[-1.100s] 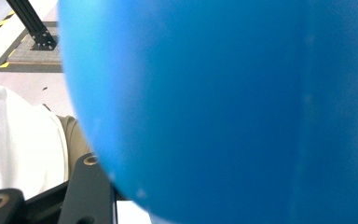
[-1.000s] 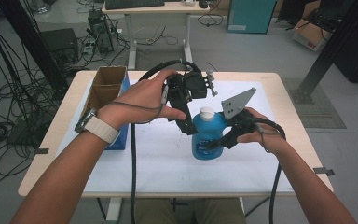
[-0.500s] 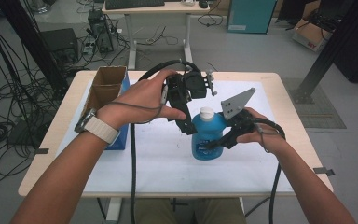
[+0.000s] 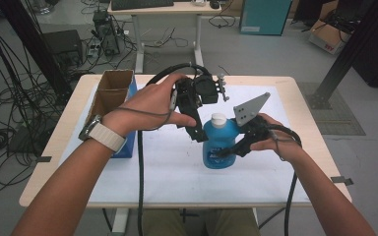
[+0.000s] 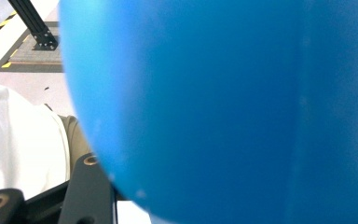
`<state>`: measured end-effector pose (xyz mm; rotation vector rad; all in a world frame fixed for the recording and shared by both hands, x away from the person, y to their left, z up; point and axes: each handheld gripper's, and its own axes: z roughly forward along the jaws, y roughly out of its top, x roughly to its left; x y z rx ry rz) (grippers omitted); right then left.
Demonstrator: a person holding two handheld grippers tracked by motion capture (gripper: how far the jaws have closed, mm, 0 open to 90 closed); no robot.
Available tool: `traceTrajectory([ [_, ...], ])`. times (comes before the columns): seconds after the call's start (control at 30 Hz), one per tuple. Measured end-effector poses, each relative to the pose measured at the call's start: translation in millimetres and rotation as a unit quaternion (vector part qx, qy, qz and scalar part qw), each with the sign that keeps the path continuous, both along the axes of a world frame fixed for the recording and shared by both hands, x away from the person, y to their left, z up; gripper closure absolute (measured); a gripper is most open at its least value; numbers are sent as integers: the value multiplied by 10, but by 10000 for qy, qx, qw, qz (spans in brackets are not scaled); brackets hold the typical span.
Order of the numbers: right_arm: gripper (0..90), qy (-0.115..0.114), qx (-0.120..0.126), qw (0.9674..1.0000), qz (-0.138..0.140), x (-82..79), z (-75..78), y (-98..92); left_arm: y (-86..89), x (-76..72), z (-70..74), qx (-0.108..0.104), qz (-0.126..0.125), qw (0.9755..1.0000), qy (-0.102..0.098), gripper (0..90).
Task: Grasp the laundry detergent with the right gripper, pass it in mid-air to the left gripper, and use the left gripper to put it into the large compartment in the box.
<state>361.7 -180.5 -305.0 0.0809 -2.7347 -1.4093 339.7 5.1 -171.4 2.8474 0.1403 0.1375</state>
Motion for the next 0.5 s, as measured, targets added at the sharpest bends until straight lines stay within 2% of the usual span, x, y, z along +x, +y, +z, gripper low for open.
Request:
traceTrajectory([
  [0.17, 428, -4, -13, 10000, 1, 2, -4, -2, -1, 3, -4, 15, -13, 10000, 14, 53],
  [0.2, 428, -7, -13, 10000, 1, 2, -4, -2, -3, -5, -11, -52, 57, 10000, 12, 53],
  [0.23, 428, -2, -16, 10000, 2, 2, -5, -1, 0, 6, -2, 19, -15, 10000, -1, 53],
  [0.37, 428, -1, -21, 10000, 4, 3, -5, 1, -2, -3, -8, -40, 48, 10000, 13, 53],
  [0.4, 428, -2, -27, 10000, 4, 3, -5, 1, 0, 3, -3, 19, -5, 10000, -4, 53],
  [0.5, 428, 5, -16, 10000, 3, 2, -6, 4, 0, -6, -11, -49, 74, 10000, 11, 53],
])
